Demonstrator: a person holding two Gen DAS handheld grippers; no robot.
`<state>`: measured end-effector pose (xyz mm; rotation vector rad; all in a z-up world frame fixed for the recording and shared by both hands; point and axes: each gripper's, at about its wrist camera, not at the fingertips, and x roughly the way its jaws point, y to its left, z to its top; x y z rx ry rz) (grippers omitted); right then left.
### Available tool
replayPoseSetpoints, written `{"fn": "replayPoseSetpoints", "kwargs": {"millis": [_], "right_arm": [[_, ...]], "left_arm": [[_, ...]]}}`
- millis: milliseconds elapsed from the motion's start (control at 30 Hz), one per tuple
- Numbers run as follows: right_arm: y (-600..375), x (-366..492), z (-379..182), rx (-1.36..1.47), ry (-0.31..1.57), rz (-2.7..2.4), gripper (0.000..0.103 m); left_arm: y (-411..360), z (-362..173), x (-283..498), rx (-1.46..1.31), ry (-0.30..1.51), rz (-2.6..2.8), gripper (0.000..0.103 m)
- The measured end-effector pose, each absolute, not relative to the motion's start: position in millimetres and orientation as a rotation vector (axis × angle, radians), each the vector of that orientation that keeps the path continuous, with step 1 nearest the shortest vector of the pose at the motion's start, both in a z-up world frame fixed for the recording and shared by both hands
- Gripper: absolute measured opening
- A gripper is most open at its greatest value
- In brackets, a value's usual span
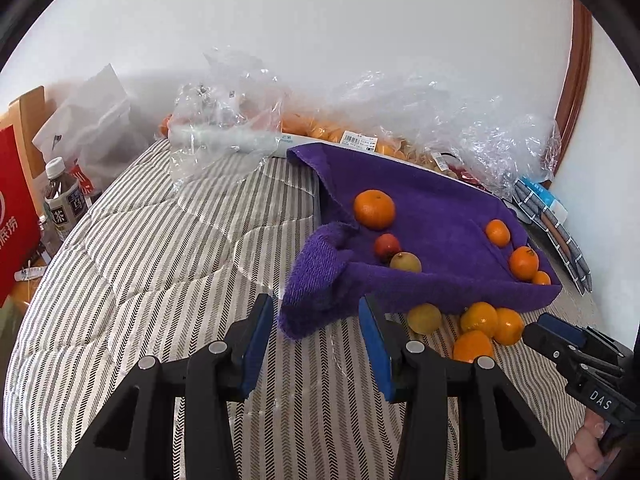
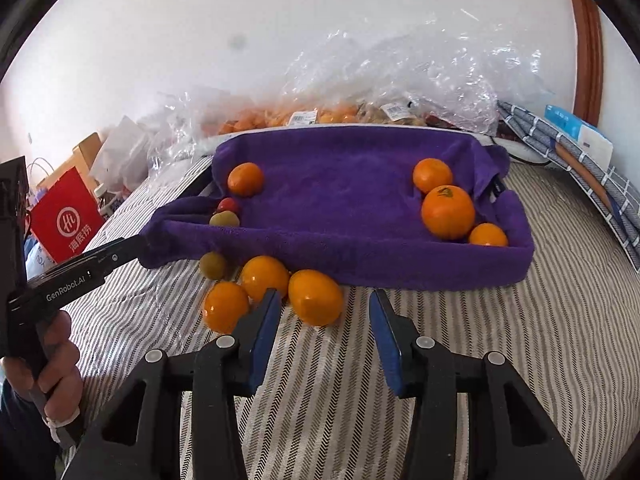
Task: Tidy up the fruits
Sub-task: 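Grasp another orange from the cluster with the right gripper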
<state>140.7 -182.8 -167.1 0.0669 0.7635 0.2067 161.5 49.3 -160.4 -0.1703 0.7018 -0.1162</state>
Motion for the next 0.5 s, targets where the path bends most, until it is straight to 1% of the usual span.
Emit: {"fn": "replayPoseSetpoints", "kwargs": {"millis": [267,300,333,367,500], "right_arm": [[-169.0,165.2,-182.2,-0.017,0.823,0.204,0.043],[-168.7,167.2,-184.5,-0.016,0.837,0.211,0.042],[-168.6,169.1,-186.6,-0.015,0.852,0.217,0.037],[-167.9,171.0,-188.4,-0.016,0.865,0.22,0.034],[-170.9,167.5,-186.8,-0.002,0.845,0.223,0.034]], "left_arm": [[46.8,-164.9,166.1,-0.174,0.729,-0.137,0.042],[46.7,-165.4,166.9,-0.175,0.734,-0.138,0.042],[46.9,-165.7,167.5,-0.177,0.737,-0.14,0.042],[46.7,-165.7,167.7,-0.18,0.737,-0.144,0.042],[41.2,-163.6,164.4,-0.163,0.723,-0.184,0.042]]}}
